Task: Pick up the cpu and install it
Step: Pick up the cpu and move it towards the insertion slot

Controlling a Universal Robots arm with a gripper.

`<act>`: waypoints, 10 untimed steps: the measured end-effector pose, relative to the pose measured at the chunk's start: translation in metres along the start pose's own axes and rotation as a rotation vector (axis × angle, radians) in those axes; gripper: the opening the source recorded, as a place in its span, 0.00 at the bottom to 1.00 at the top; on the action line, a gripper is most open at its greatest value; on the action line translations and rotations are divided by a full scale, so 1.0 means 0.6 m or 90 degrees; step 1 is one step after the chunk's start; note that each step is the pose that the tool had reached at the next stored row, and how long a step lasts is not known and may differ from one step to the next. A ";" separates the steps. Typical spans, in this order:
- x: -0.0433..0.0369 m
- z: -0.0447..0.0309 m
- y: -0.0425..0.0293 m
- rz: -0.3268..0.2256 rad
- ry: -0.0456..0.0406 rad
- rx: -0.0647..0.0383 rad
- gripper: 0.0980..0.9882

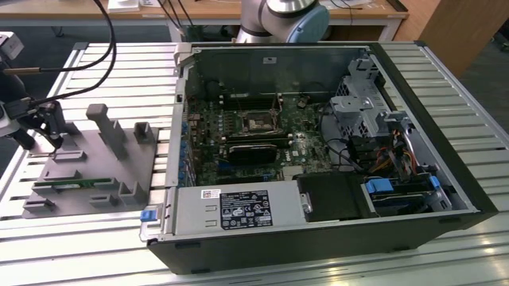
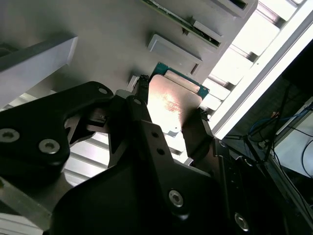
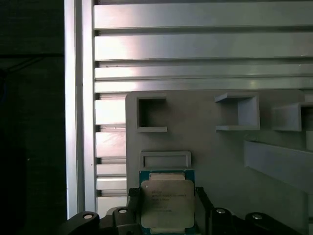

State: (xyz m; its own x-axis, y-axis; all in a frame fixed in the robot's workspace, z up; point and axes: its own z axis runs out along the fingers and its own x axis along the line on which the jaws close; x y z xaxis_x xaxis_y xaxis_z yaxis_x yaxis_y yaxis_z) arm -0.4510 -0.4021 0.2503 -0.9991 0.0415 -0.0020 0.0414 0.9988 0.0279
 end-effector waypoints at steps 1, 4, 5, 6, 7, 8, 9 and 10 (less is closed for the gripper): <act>0.000 -0.003 0.000 0.000 0.0000 0.000 0.48; 0.000 -0.014 0.000 0.000 0.0000 0.000 0.48; 0.000 -0.018 0.001 0.000 0.0000 0.000 0.48; 0.000 -0.024 0.001 0.000 0.0000 0.000 0.48; 0.000 -0.031 0.002 0.000 0.0000 0.000 0.48; 0.000 -0.039 0.002 0.000 0.0000 0.000 0.48; 0.000 -0.046 0.003 0.000 0.0000 0.000 0.48; 0.000 -0.054 0.004 0.000 -0.0001 0.000 0.48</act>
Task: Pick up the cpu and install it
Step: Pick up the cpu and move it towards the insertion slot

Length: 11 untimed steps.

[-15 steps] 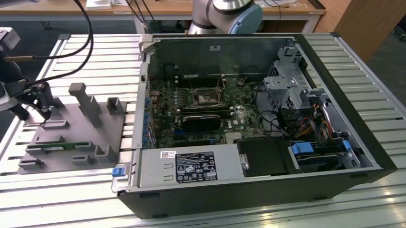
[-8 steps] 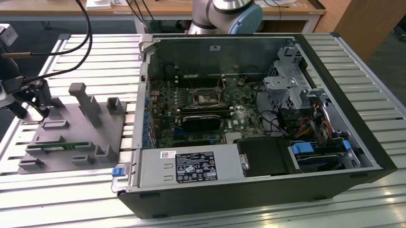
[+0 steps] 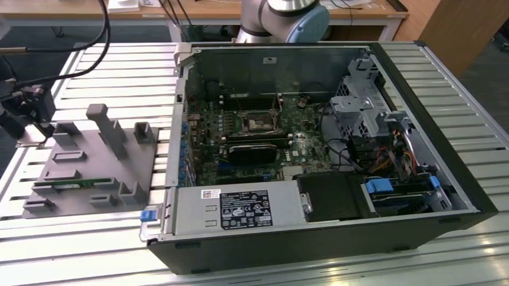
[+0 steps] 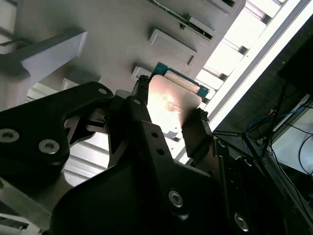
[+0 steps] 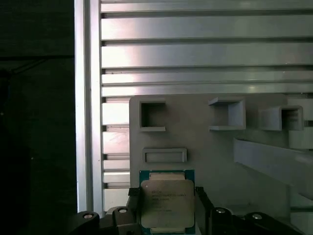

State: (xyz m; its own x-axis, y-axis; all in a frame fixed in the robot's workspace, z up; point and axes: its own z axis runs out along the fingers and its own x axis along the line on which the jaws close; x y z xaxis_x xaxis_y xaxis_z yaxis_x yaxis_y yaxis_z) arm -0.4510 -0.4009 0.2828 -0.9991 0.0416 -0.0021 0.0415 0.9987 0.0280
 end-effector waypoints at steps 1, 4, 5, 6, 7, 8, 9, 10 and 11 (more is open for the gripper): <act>0.000 -0.007 0.001 0.000 0.0000 0.000 0.48; 0.000 -0.030 0.003 0.000 0.0001 0.000 0.48; 0.000 -0.038 0.004 0.000 0.0001 0.000 0.48; 0.000 -0.045 0.005 0.000 -0.0001 0.000 0.48; 0.000 -0.052 0.006 0.000 0.0000 0.000 0.48; 0.000 -0.059 0.007 0.000 -0.0001 0.000 0.48; 0.000 -0.066 0.009 0.000 -0.0002 0.000 0.48; 0.000 -0.074 0.010 0.000 -0.0003 0.000 0.48; 0.000 -0.081 0.011 0.000 -0.0004 0.000 0.48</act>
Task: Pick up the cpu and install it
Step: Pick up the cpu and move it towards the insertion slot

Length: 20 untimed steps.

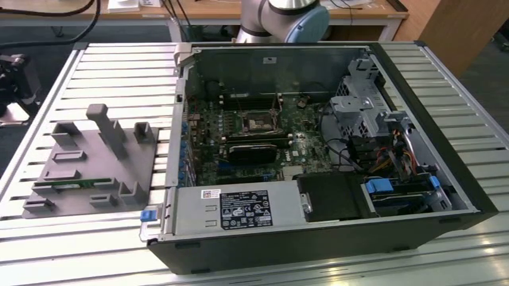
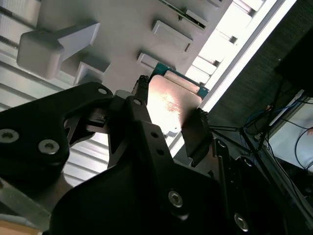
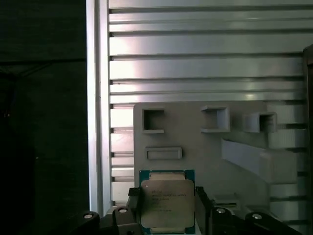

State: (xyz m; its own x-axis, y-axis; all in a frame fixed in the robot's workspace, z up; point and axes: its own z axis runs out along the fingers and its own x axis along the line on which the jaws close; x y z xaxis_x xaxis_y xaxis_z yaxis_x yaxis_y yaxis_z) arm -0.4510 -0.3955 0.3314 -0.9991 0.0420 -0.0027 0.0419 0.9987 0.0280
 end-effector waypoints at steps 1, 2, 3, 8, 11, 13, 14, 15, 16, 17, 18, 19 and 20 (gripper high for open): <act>0.000 -0.006 0.002 0.000 -0.0003 0.000 0.48; 0.000 -0.012 0.003 0.000 -0.0006 0.000 0.48; 0.000 -0.019 0.005 0.000 -0.0008 0.000 0.48; 0.000 -0.050 0.013 0.001 -0.0024 0.000 0.48; 0.001 -0.067 0.018 0.001 -0.0043 0.000 0.48; 0.001 -0.077 0.023 0.001 -0.0061 0.000 0.48; 0.001 -0.082 0.025 0.001 -0.0071 0.000 0.48; 0.001 -0.086 0.027 0.002 -0.0085 0.000 0.48; 0.001 -0.090 0.029 0.002 -0.0108 0.000 0.48; 0.001 -0.093 0.031 0.002 -0.0137 -0.001 0.48; 0.001 -0.095 0.033 0.003 -0.0150 -0.001 0.48; -0.001 -0.097 0.034 0.003 -0.0156 -0.001 0.48; -0.002 -0.098 0.034 0.003 -0.0159 -0.001 0.48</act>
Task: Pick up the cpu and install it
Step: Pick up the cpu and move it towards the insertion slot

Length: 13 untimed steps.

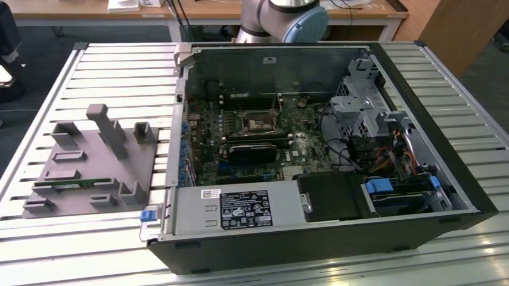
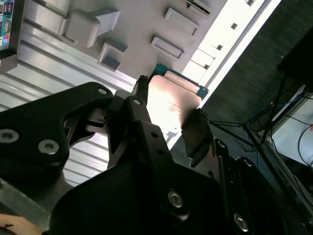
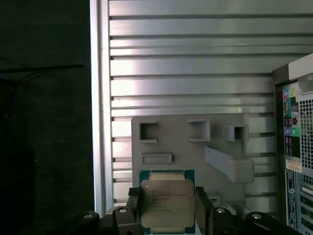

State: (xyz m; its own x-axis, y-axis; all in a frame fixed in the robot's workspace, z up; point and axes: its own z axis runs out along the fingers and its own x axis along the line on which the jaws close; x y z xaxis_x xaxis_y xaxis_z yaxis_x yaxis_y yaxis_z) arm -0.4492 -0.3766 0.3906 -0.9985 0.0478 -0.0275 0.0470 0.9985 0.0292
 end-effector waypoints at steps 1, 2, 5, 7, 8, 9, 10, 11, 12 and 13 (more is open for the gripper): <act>-0.002 -0.001 0.001 0.000 -0.0001 0.000 0.48; -0.004 -0.002 0.001 0.001 0.0000 0.000 0.48; -0.016 -0.002 0.002 0.002 0.0000 0.000 0.48; -0.024 -0.002 0.003 0.002 -0.0001 0.000 0.48; -0.029 -0.001 0.003 0.002 -0.0001 0.000 0.48; -0.034 -0.001 0.003 0.003 -0.0001 0.000 0.48; -0.039 -0.001 0.003 0.003 0.0000 0.000 0.48; -0.043 -0.001 0.003 0.003 -0.0001 0.000 0.48; -0.048 -0.001 0.004 0.003 -0.0001 0.000 0.48; -0.054 -0.001 0.004 0.003 -0.0001 0.000 0.48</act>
State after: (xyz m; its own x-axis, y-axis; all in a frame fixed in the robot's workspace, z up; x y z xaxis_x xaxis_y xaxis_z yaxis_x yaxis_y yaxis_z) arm -0.4167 -0.3757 0.3920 -0.9982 0.0524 -0.0276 0.0515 0.9982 0.0292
